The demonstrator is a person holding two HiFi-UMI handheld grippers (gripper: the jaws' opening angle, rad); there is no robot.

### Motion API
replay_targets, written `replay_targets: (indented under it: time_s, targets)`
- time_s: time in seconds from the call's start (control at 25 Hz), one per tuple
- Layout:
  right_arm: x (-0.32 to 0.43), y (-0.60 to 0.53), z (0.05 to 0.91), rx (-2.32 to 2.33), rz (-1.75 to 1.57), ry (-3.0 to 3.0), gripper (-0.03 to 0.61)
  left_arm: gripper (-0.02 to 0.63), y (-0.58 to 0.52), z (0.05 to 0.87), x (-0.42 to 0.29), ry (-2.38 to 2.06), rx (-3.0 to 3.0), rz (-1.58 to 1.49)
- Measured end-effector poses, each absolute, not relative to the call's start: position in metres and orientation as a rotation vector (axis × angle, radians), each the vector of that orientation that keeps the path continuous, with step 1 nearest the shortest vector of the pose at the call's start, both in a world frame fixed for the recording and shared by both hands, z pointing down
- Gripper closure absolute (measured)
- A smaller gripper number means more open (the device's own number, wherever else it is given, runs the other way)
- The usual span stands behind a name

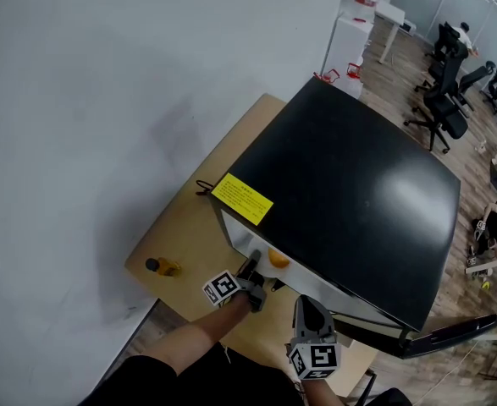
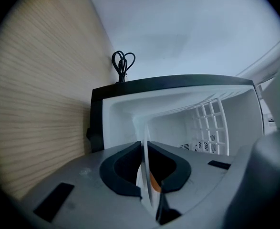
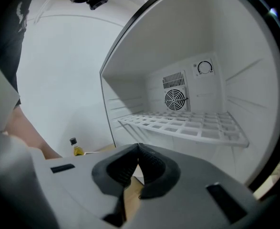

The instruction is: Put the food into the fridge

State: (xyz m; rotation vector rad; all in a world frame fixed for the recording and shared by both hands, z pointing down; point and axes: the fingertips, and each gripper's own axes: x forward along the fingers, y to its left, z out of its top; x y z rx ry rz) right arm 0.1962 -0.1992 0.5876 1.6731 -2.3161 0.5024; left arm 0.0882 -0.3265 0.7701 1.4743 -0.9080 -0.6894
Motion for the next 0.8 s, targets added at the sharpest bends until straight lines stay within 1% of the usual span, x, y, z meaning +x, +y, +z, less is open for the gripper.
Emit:
replay_targets:
  time_s: [0.44,0.8]
  targets:
    - [0.204,-0.193,0.595,1.728,0.567,-2.26,0.518,0.584,-0.338,0.77,0.101,-0.907,1.482,-0.627]
    - [0.215,-0.192,0.59,1.792,0.564,-2.223,0.518,0.584,-0.34,0.776,0.11,-1.005,1.488,-0.414]
